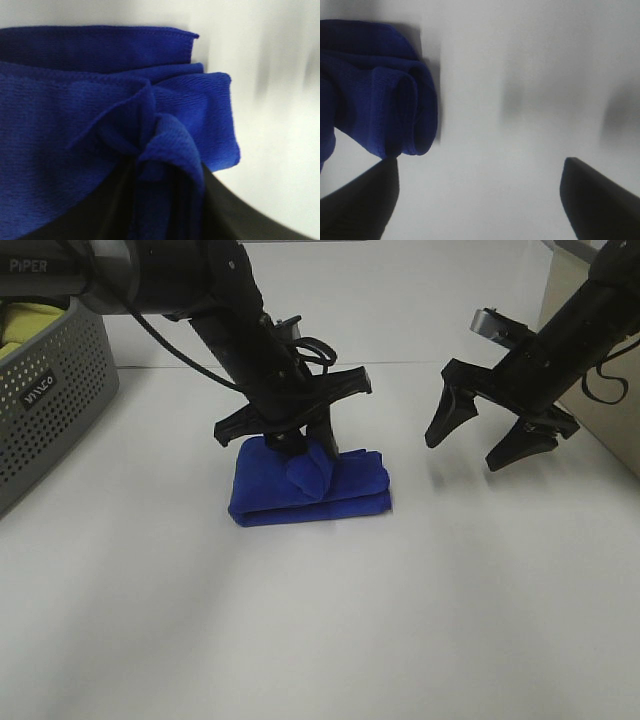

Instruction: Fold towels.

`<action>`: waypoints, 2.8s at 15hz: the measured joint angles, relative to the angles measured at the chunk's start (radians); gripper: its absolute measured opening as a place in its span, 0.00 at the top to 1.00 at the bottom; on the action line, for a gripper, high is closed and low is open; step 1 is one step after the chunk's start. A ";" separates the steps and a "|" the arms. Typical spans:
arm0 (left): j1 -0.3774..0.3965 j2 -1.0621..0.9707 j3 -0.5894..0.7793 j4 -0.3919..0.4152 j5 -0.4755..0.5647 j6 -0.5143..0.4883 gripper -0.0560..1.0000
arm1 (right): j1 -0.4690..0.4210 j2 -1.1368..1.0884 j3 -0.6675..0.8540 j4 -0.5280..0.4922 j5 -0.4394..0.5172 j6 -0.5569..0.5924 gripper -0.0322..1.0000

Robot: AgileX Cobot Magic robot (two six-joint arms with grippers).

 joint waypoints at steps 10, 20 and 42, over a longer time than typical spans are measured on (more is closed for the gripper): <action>0.043 -0.104 -0.005 -0.166 -0.260 0.135 0.33 | 0.007 -0.096 0.000 0.137 0.078 -0.019 0.17; 0.198 -0.200 -0.005 -0.091 -0.269 0.189 0.33 | 0.295 -0.019 0.000 0.523 0.066 -0.253 0.18; 0.198 -0.419 -0.005 0.251 0.173 0.288 0.33 | 0.128 -0.125 -0.001 0.176 0.106 -0.071 0.21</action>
